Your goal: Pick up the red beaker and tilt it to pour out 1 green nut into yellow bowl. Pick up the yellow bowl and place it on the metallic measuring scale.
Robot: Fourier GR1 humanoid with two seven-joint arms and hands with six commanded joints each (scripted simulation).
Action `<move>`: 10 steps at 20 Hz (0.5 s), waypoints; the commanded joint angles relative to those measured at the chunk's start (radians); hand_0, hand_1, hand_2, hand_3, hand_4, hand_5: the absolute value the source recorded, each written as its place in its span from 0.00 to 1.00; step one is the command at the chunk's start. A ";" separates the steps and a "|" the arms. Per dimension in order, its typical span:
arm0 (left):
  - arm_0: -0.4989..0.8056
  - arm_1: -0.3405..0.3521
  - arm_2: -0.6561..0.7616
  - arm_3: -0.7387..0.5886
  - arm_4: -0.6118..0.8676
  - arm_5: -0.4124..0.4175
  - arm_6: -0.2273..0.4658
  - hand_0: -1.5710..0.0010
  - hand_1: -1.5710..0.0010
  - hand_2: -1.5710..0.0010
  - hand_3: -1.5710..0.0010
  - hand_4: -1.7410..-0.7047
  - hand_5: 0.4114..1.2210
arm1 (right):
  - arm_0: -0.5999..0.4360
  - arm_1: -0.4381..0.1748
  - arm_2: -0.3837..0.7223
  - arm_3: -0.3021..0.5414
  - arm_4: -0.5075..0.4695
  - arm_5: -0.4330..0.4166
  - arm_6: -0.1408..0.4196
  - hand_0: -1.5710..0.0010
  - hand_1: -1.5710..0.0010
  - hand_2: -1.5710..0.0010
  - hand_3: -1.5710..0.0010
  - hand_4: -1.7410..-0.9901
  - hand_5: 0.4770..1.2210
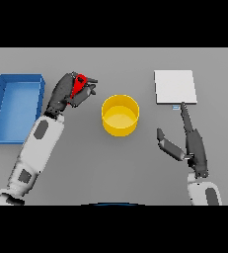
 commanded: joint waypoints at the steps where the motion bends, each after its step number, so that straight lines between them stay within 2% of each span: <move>1: -0.004 0.012 -0.016 -0.005 -0.014 -0.006 0.016 0.00 0.00 0.00 0.01 0.01 0.87 | 0.006 0.006 0.003 0.003 -0.002 0.001 -0.004 1.00 1.00 1.00 1.00 0.65 0.27; 4: -0.020 0.039 -0.053 -0.014 -0.038 -0.022 0.055 0.00 0.00 0.00 0.01 0.01 0.87 | -0.012 0.009 -0.005 0.017 -0.007 -0.003 0.018 1.00 1.00 1.00 1.00 0.65 0.27; 5: -0.022 0.050 -0.071 -0.020 -0.058 -0.019 0.071 0.00 0.00 0.00 0.00 0.01 0.87 | -0.006 0.004 -0.007 0.008 -0.015 0.004 0.008 1.00 1.00 1.00 1.00 0.65 0.27; 7: -0.061 0.077 -0.127 -0.015 -0.135 -0.019 0.145 0.00 0.00 0.00 0.00 0.00 0.88 | -0.007 0.008 -0.003 0.017 -0.015 0.008 0.008 1.00 1.00 1.00 1.00 0.65 0.28; 10: -0.111 0.129 -0.236 -0.001 -0.265 -0.041 0.188 0.00 0.00 0.00 0.00 0.00 0.89 | 0.006 0.013 0.003 -0.008 -0.015 0.008 0.014 1.00 1.00 1.00 1.00 0.65 0.28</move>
